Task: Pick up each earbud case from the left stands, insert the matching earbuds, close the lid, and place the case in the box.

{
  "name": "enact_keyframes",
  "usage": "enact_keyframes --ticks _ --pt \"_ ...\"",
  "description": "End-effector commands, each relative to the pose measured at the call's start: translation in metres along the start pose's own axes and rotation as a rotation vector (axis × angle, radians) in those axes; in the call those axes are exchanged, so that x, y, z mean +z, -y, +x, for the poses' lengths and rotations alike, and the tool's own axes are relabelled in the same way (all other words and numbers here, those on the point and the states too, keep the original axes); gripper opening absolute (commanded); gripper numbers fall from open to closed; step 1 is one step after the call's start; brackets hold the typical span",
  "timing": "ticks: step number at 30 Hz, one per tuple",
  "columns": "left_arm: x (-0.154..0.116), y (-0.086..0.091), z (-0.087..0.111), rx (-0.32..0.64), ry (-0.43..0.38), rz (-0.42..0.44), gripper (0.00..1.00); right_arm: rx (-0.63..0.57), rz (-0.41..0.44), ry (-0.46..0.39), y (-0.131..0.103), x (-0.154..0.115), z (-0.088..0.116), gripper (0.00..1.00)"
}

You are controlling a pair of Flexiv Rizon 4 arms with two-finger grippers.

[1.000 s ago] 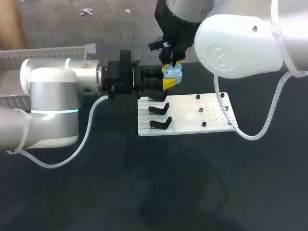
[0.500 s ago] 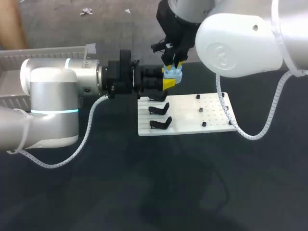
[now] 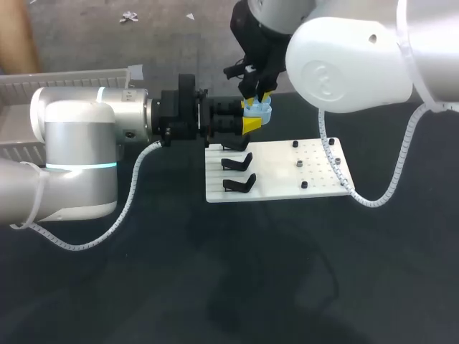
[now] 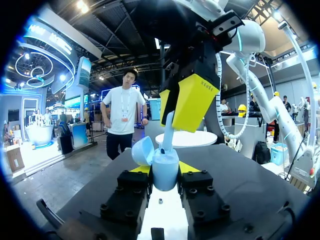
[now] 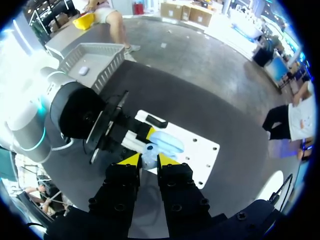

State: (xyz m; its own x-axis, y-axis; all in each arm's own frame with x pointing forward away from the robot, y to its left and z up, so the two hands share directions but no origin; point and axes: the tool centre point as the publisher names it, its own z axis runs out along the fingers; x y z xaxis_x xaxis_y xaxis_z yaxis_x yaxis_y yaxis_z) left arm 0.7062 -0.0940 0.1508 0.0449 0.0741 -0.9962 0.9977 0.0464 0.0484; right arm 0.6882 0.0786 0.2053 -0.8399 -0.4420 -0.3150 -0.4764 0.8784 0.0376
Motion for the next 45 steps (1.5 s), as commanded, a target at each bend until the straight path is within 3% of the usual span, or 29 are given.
enact_keyframes --ticks 1,45 --pt "0.0 0.002 0.001 0.005 0.005 -0.008 0.0 -0.002 -0.006 -0.002 0.001 0.002 -0.001 0.0" --pt "0.0 0.002 0.001 0.005 0.005 -0.008 0.0 -0.037 -0.029 0.003 0.002 0.013 -0.002 0.0"
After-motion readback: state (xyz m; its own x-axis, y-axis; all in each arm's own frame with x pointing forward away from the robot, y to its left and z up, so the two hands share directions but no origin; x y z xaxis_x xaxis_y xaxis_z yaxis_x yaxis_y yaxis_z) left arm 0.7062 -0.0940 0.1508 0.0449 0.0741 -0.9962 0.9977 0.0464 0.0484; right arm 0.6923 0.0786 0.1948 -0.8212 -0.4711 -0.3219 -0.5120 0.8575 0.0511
